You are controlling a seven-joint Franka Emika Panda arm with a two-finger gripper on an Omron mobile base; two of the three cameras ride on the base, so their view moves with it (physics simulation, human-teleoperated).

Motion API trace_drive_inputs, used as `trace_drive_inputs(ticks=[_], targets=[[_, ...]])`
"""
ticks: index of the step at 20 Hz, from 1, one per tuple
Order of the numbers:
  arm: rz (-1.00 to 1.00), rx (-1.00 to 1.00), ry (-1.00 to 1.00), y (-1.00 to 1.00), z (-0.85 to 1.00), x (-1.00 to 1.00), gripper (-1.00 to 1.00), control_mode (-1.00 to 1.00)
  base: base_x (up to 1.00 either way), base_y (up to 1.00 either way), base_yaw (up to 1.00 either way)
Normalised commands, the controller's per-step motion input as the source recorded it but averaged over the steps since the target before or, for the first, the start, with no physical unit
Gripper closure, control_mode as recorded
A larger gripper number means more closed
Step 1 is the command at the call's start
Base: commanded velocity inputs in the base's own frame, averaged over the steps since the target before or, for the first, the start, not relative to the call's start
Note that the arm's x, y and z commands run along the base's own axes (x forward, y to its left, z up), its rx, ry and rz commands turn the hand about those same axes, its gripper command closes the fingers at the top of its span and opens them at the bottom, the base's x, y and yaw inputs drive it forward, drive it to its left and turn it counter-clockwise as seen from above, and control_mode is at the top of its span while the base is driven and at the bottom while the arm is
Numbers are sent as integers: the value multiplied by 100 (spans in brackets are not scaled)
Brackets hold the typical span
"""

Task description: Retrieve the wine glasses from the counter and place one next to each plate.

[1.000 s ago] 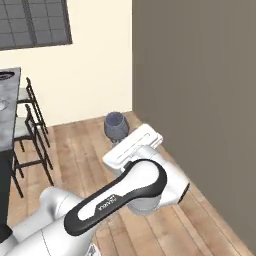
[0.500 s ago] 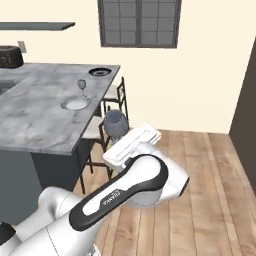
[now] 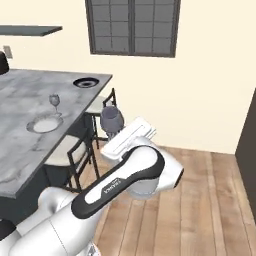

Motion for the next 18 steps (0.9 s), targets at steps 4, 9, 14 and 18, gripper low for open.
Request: trace_drive_inputs(ticks=[4, 9, 14, 18], targets=[[0, 0, 0, 0, 0, 0, 100, 100, 100, -100, 0], [0, 0, 0, 0, 0, 0, 100, 100, 100, -86, 22], [0, 0, 0, 0, 0, 0, 100, 100, 100, -57, 38], [0, 0, 0, 0, 0, 0, 100, 100, 100, -10, 46]])
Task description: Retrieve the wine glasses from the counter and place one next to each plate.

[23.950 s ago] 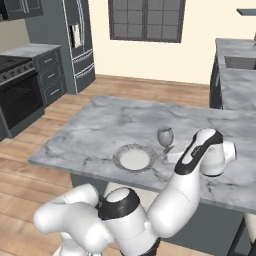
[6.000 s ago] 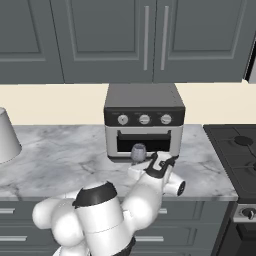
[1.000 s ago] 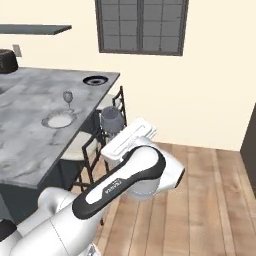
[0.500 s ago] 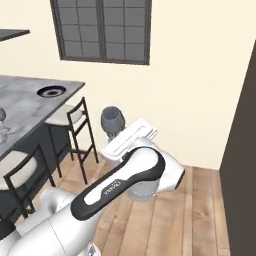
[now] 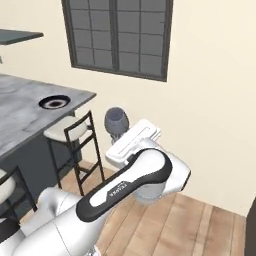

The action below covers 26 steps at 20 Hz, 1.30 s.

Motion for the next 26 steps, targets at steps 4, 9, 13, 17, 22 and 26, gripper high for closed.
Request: trace_drive_inputs(ticks=[4, 9, 13, 17, 22, 26], targets=[[0, 0, 0, 0, 0, 0, 100, 100, 100, 40, 59], [0, 0, 0, 0, 0, 0, 100, 100, 90, 27, 70], [0, 0, 0, 0, 0, 0, 100, 100, 36, -6, 82], [0, 0, 0, 0, 0, 0, 100, 100, 6, -29, 73], [0, 0, 0, 0, 0, 0, 100, 100, 40, -9, 28], [0, 0, 0, 0, 0, 0, 100, 100, 50, -30, -15]])
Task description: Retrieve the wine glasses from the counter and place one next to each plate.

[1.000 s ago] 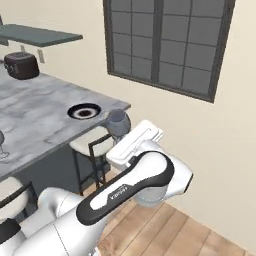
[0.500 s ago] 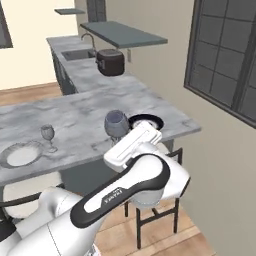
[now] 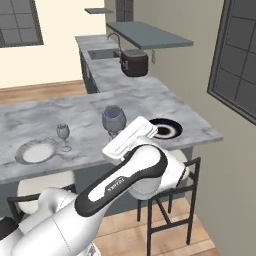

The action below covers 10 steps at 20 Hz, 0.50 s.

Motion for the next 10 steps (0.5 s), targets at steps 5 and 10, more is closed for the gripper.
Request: trace_drive_inputs(ticks=[5, 10], targets=[[0, 0, 0, 0, 0, 0, 100, 100, 33, -73, -5], [0, 0, 0, 0, 0, 0, 100, 100, 37, -52, 6]])
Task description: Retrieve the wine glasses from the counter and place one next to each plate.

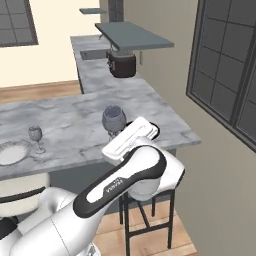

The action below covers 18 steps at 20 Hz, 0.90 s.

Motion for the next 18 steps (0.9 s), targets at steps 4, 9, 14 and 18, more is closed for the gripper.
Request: trace_drive_inputs(ticks=[4, 9, 14, 18], targets=[[0, 0, 0, 0, 0, 0, 100, 100, 91, 32, 0], [0, 0, 0, 0, 0, 0, 100, 100, 100, 0, 0], [0, 0, 0, 0, 0, 0, 100, 100, 100, 0, 6], [0, 0, 0, 0, 0, 0, 100, 100, 100, 9, 2]])
